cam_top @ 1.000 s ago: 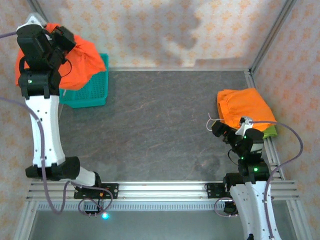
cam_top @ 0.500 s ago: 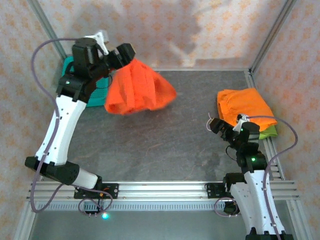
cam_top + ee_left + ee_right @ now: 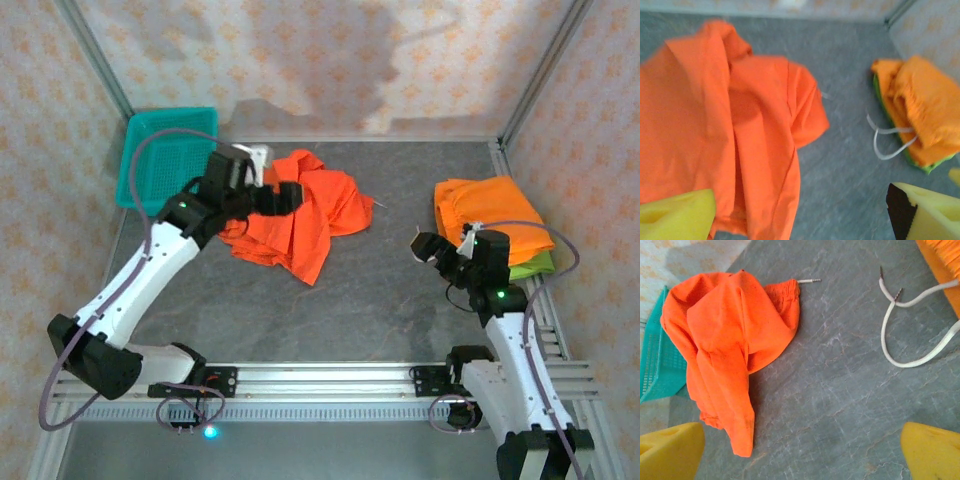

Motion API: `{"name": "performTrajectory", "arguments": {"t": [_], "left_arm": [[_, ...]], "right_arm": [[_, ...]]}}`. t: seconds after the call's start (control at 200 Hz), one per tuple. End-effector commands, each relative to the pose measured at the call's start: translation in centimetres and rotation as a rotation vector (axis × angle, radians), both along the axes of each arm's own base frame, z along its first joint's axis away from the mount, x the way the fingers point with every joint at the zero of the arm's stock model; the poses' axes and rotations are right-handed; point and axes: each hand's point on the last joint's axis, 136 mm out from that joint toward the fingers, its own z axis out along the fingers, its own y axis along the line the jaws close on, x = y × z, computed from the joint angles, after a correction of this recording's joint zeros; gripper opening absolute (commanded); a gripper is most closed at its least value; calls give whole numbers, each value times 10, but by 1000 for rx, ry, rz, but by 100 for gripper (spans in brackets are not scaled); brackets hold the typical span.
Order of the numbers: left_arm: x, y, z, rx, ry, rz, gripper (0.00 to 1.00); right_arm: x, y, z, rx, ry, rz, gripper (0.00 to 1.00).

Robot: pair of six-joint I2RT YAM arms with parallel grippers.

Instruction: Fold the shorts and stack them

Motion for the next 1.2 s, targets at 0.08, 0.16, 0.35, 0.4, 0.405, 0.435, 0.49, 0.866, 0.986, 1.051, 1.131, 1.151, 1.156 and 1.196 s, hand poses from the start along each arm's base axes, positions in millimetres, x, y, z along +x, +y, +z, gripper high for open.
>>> {"name": "performTrajectory", "arguments": {"t": [0.08, 0.16, 0.35, 0.4, 0.405, 0.435, 0.49, 0.866, 0.986, 1.051, 1.131, 1.151, 1.156, 1.196], "left_arm": [[-22, -24, -85, 210, 136, -20, 87], [-28, -33, -113, 278, 184, -19, 86], [-27, -37, -165, 402, 263, 30, 83], [-25, -38, -178, 413, 285, 43, 82], [-25, -38, -179, 414, 287, 44, 82], [-24, -37, -187, 428, 301, 55, 81], [-23, -35, -200, 454, 326, 70, 78], [-20, -44, -244, 483, 424, 82, 40], [-13, -37, -204, 488, 339, 97, 7], [-10, -33, -169, 481, 268, 96, 0], [-9, -20, -120, 477, 168, 120, 0], [-10, -15, -108, 476, 145, 130, 0], [-10, -14, -105, 476, 138, 133, 0], [-12, -5, -81, 471, 89, 148, 0]], "right_arm": [[5, 3, 23, 19, -64, 12, 100], [3, 2, 20, 7, -56, 6, 100], [-3, -1, 14, -10, -46, 2, 100], [-3, -1, 14, -9, -46, -1, 100], [-3, -1, 14, -9, -46, -1, 100], [-3, -1, 14, -8, -46, -1, 100], [-4, -1, 14, -10, -44, -3, 100], [-7, -3, 10, -21, -34, -8, 100], [-7, -3, 8, -27, -32, -5, 100], [-6, -4, 6, -30, -28, -5, 100], [-4, -3, 5, -29, -26, -3, 99], [-3, -3, 5, -29, -23, -2, 99], [-3, -3, 5, -29, -22, -1, 99], [-1, -2, 6, -29, -21, 6, 98]]}}
